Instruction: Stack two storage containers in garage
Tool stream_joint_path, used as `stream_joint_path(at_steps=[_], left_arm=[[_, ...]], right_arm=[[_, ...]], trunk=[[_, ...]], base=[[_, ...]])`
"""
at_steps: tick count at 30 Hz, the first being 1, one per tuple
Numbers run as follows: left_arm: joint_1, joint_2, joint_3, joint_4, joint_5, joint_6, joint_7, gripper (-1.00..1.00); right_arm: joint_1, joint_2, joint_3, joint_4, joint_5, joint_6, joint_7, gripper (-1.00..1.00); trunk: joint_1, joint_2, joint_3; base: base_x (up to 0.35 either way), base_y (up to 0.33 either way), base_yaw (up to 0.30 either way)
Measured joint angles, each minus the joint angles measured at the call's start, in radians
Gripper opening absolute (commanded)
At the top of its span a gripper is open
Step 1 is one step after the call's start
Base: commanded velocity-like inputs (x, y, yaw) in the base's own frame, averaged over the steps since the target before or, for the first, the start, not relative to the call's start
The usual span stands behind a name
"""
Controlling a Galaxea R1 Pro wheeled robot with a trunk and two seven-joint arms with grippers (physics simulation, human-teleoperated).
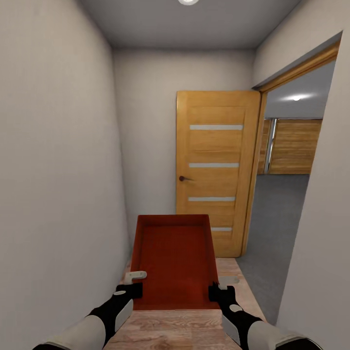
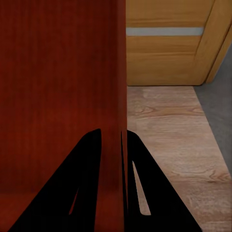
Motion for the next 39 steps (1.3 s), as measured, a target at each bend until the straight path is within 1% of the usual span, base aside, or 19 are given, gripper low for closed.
stream_joint_path(at_steps=[26, 39], left_arm=[[0.000, 0.000, 0.000, -0.001, 0.000, 0.002, 0.000, -1.00], [0.000, 0.002, -0.002, -0.003, 0.001, 0.004, 0.000, -1.00]], right_arm=[[0.000, 0.000, 0.000, 0.000, -0.001, 0.002, 0.000, -1.00], [0.000, 0.001, -0.001, 0.000, -0.001, 0.000, -0.001, -1.00]], trunk=[[0.000, 0.000, 0.000], [0.001, 0.000, 0.000]], base=[[0.320, 0.000, 0.000], [0.034, 0.000, -0.021]])
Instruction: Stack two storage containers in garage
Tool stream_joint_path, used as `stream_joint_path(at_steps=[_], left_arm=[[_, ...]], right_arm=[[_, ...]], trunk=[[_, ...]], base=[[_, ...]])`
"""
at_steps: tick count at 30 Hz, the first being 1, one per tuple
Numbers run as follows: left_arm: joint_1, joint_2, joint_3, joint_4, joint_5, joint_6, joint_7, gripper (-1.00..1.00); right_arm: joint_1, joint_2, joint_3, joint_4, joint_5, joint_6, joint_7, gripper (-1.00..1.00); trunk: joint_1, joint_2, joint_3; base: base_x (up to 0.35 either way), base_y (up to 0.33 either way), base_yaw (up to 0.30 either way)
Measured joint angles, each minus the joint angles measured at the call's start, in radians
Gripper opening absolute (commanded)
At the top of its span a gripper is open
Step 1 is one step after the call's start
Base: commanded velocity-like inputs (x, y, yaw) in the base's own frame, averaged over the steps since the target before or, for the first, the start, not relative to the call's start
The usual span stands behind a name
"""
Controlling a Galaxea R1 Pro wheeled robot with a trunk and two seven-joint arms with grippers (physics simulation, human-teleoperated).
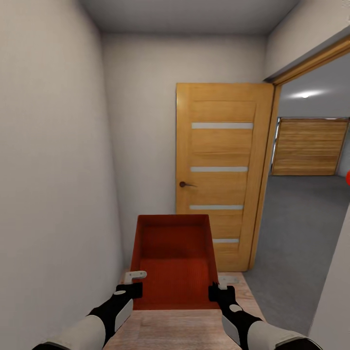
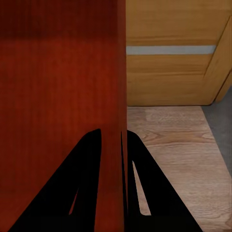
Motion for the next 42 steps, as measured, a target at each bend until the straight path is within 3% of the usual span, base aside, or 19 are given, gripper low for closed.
stream_joint_path(at_steps=[37, 42], left_arm=[[0.000, 0.000, 0.000, 0.001, 0.000, 0.000, 0.000, -1.00], [0.000, 0.000, 0.000, 0.002, 0.001, -0.002, 0.000, -1.00]], right_arm=[[0.000, 0.000, -0.002, 0.000, 0.003, 0.000, -0.001, -1.00], [0.000, 0.000, -0.002, 0.000, 0.004, 0.001, -0.001, -1.00]], trunk=[[0.000, 0.000, 0.000], [0.000, 0.000, 0.000]], base=[[0.000, 0.000, -0.269], [0.045, 0.000, -0.079]])
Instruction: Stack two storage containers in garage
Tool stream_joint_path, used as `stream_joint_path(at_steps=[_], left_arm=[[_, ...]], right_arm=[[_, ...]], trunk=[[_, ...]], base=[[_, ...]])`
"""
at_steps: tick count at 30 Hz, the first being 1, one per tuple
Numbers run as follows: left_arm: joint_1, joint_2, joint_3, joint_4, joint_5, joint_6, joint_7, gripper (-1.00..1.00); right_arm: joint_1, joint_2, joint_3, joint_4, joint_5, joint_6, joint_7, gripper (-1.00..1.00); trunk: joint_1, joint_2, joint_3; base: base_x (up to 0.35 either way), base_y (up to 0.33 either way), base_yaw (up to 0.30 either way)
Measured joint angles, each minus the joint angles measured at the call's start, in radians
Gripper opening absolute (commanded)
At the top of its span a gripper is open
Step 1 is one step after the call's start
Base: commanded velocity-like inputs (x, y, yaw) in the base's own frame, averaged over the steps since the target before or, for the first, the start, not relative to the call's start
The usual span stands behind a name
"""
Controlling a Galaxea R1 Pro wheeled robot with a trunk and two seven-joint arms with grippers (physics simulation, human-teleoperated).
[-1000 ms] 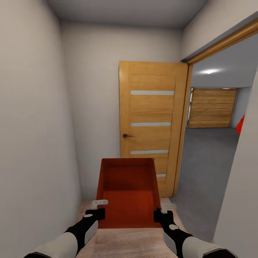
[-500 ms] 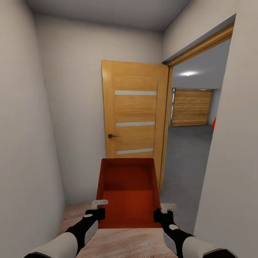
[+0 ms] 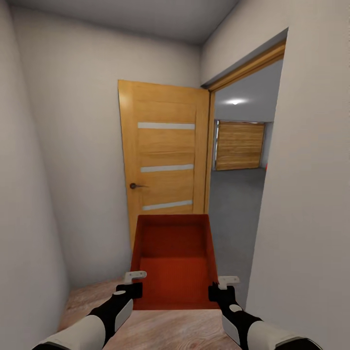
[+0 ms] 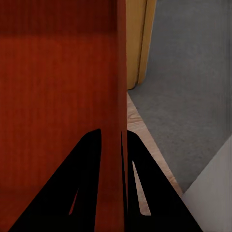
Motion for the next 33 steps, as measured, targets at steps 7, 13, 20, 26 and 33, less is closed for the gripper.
stream_joint_path(at_steps=[7, 13, 20, 26, 33], left_arm=[[0.000, -0.001, 0.001, 0.000, -0.002, 0.000, 0.001, -1.00], [0.000, 0.000, 0.000, 0.000, -0.001, 0.000, 0.000, -1.00], [0.000, 0.000, -0.001, 0.000, 0.000, 0.000, 0.000, -1.00], [0.000, 0.000, -0.001, 0.000, 0.000, -0.001, 0.000, -1.00], [0.000, -0.001, 0.000, 0.001, -0.001, -0.002, 0.000, -1.00]], right_arm=[[0.000, -0.001, -0.001, 0.000, 0.001, 0.001, 0.001, -1.00], [0.000, 0.000, 0.001, 0.000, -0.001, 0.001, 0.001, -1.00], [0.000, 0.000, 0.001, 0.000, -0.002, 0.000, 0.000, -1.00], [0.000, 0.000, 0.002, 0.000, -0.003, -0.001, 0.000, -1.00], [0.000, -0.001, 0.003, 0.000, -0.004, -0.002, 0.001, -1.00]], trunk=[[0.000, 0.000, 0.000], [0.000, 0.000, 0.000], [0.000, 0.000, 0.000], [0.000, 0.000, 0.000], [0.000, 0.000, 0.000]], base=[[0.168, 0.060, -0.005], [0.238, 0.189, 0.000], [0.246, 0.210, -0.030], [0.247, 0.215, -0.238], [0.247, 0.215, -0.280]])
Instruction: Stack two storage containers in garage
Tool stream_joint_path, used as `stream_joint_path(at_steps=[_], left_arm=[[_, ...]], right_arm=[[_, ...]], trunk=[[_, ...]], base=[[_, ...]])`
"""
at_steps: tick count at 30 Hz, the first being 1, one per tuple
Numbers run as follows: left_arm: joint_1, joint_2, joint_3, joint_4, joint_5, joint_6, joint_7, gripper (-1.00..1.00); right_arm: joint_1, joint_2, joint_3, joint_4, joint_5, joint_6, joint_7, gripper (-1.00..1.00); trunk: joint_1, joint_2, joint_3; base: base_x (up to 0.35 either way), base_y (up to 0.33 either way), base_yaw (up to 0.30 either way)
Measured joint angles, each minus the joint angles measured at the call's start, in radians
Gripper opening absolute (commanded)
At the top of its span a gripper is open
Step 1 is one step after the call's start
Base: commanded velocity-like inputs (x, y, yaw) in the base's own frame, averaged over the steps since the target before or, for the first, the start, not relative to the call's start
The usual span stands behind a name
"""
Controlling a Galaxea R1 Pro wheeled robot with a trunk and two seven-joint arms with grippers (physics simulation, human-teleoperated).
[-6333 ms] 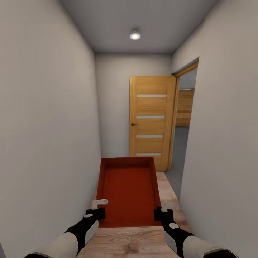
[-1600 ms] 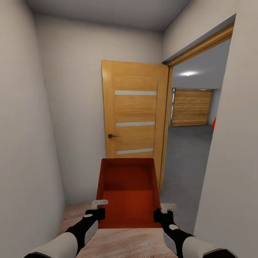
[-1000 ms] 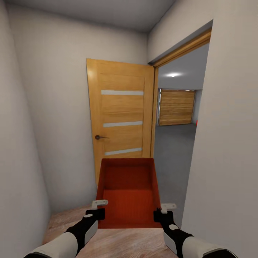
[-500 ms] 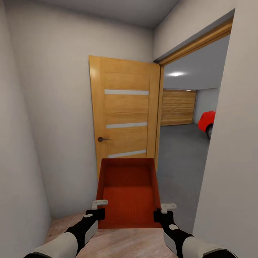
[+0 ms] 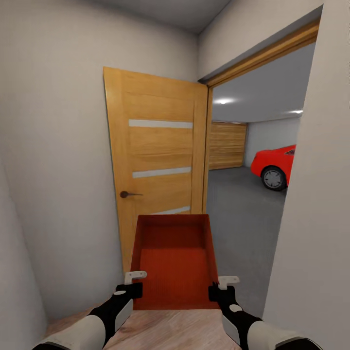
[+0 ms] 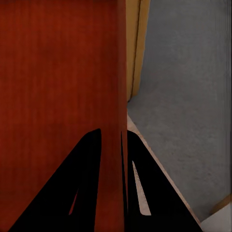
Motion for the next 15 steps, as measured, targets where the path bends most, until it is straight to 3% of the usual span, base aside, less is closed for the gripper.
stream_joint_path(at_steps=[15], left_arm=[[0.000, 0.000, 0.000, 0.000, 0.000, 0.000, 0.000, -1.00]], right_arm=[[0.000, 0.000, 0.000, 0.000, 0.000, 0.000, 0.000, -1.00]], trunk=[[0.000, 0.000, 0.000]], base=[[0.239, 0.193, -0.284]])
